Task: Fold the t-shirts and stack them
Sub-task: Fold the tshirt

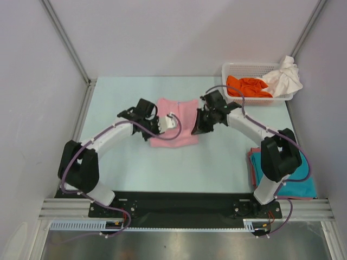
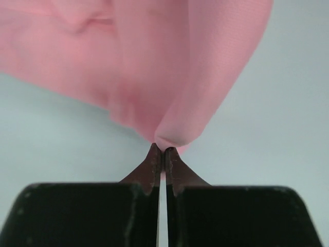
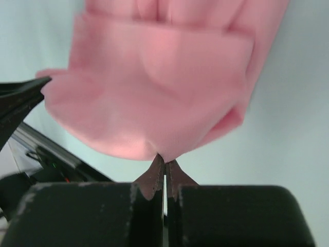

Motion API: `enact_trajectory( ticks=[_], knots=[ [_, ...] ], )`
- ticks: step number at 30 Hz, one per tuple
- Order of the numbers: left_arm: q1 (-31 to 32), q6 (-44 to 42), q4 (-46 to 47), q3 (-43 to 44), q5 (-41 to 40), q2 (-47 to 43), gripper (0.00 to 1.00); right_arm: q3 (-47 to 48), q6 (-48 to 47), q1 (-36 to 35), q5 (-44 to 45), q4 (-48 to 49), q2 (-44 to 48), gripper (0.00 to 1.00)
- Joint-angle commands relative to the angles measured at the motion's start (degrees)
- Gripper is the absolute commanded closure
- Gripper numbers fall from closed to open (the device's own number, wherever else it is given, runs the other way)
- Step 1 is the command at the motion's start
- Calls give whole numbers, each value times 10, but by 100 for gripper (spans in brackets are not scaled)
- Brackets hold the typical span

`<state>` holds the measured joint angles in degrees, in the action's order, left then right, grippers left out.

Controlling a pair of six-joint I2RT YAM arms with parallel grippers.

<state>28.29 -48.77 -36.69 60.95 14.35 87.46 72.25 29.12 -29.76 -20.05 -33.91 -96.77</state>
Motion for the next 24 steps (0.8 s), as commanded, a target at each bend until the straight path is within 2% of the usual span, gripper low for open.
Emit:
enact_trajectory(
  ticks=[1,5,10,18,24],
  knots=[
    [-45,-12,-15,126,16,50,100,89,-35,50,-20,4,-60,100],
    [-85,11,-24,261,22,137,100,219,-32,82,-14,23,-134,100],
    [-109,32,-31,401,5,245,100,321,-7,119,-10,41,-227,100],
    [-120,81,14,500,-7,339,100,399,20,144,-2,54,-294,100],
    [-119,119,45,558,-35,400,100,407,44,148,12,89,-328,100]
  ],
)
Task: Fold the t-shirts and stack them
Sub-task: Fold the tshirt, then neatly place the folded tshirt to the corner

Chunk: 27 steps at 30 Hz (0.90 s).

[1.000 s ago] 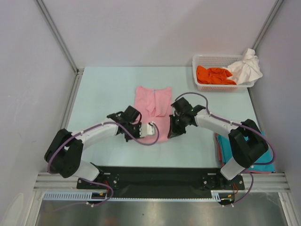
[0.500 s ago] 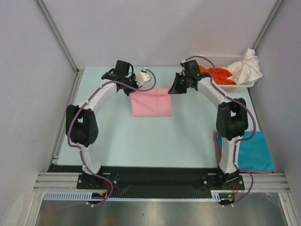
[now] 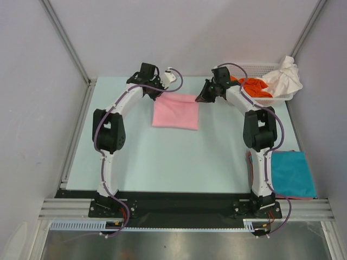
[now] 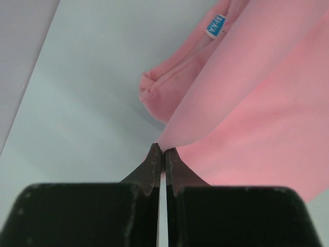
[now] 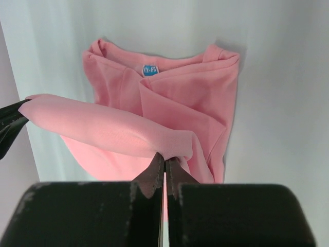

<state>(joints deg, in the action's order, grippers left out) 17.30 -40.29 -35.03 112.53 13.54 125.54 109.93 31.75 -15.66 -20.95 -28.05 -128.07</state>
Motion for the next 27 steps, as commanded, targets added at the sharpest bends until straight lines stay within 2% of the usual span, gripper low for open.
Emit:
enact_trajectory(
  ticks=[1,4,6,7,9,10,12,13,14,17,21,22,25,27],
  knots=[
    [-10,39,33,54,-31,26,100,34,22,8,24,44,-19,100],
    [-9,58,51,60,-40,44,100,41,28,7,46,58,-39,100],
    [-8,75,68,60,-47,57,96,42,30,8,70,67,-49,99],
    [-7,82,91,63,-55,60,83,40,38,10,92,83,-51,89],
    [-3,101,123,65,-70,71,65,36,48,11,111,99,-60,74],
    [-2,110,160,68,-98,82,46,38,51,12,133,113,-65,66],
    [-2,138,183,86,-127,96,32,41,60,12,161,123,-70,58],
    [-2,145,181,121,-143,118,25,40,60,12,184,137,-68,52],
    [-3,156,173,141,-183,127,24,40,54,12,193,142,-65,52],
    [-9,165,138,176,-200,124,23,42,29,6,190,153,-41,52],
    [-26,217,109,97,-140,53,24,21,-16,-10,172,113,-11,44],
    [-28,227,103,60,-118,37,25,-11,-19,-13,164,102,-5,37],
    [-33,249,95,-11,-81,-18,25,-86,-12,-24,164,121,22,27],
    [-36,264,91,-45,-58,-51,23,-105,-2,-25,140,132,21,25]
  ],
)
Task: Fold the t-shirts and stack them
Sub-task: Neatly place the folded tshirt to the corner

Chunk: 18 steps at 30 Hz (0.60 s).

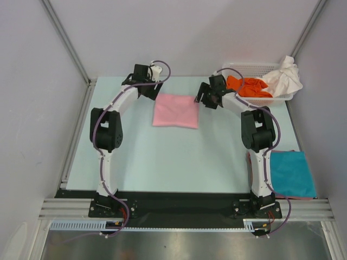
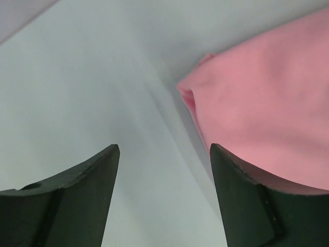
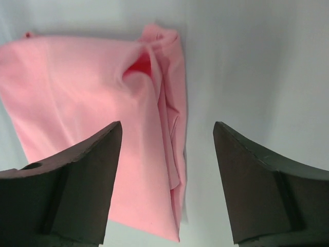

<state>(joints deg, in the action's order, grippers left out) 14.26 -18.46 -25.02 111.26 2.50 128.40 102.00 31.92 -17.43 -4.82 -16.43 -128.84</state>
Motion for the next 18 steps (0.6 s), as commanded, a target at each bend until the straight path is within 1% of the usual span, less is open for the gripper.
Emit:
enact_trajectory(
  ticks=[1,3,5,9,11,16,17,18],
  knots=[
    [-7,53,-14,-37,58,-86,23,-31,8,-8,-33,17,25,22],
    [-9,55,-34,-45,61,-101,23,-28,17,-9,-61,17,4,22],
    [-13,55,-45,-49,58,-110,23,-28,29,-9,-70,18,-6,24],
    [-22,56,-55,-93,61,-138,23,-44,55,-10,-101,51,-23,38],
    [-27,59,-54,-111,66,-160,24,-43,74,-9,-113,56,-32,41],
    [-38,73,-37,-180,69,-211,24,-45,103,-6,-124,74,-61,40],
    [-40,76,-35,-189,75,-225,24,-46,106,-6,-125,77,-63,42],
    [-42,77,-33,-203,79,-233,24,-46,107,-6,-132,87,-66,50]
  ],
)
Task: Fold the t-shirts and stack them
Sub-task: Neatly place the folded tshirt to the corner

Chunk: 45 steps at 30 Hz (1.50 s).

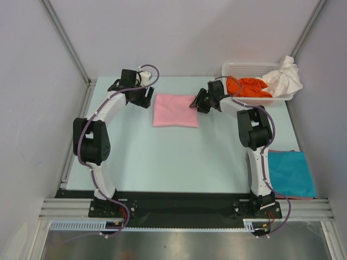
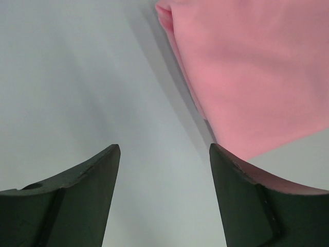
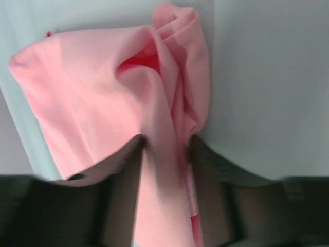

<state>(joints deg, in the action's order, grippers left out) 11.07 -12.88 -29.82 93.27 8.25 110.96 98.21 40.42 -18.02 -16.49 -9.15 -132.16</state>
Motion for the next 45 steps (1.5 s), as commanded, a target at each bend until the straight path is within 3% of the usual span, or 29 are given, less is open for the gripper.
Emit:
enact_trajectory(
  ticks=[1,2,3,4,10,19,22,24,35,45],
  knots=[
    [-11,22,15,-28,24,-64,24,-10,22,0,-20,18,-35,58],
    [-12,23,12,-32,26,-74,24,-12,21,1,-23,24,-37,69],
    [-14,23,8,-35,29,-79,24,-14,20,3,-34,32,-35,91],
    [-17,23,3,-35,32,-81,24,-19,10,4,-39,33,-34,99],
    [-27,16,-17,-65,41,-127,24,-44,-137,6,-71,-80,35,100],
    [-29,-4,-26,-83,38,-167,24,-257,-281,-10,-60,-282,236,100],
    [-29,-5,-31,-75,43,-167,24,-297,-320,-11,-12,-355,294,100],
    [-29,-5,-35,-66,45,-167,25,-302,-338,-11,65,-400,320,100],
    [-29,-31,-58,-13,46,-161,24,-284,-384,-21,277,-509,415,100],
    [-29,-67,-127,43,69,-130,21,-255,-461,-30,370,-595,480,100]
  ],
)
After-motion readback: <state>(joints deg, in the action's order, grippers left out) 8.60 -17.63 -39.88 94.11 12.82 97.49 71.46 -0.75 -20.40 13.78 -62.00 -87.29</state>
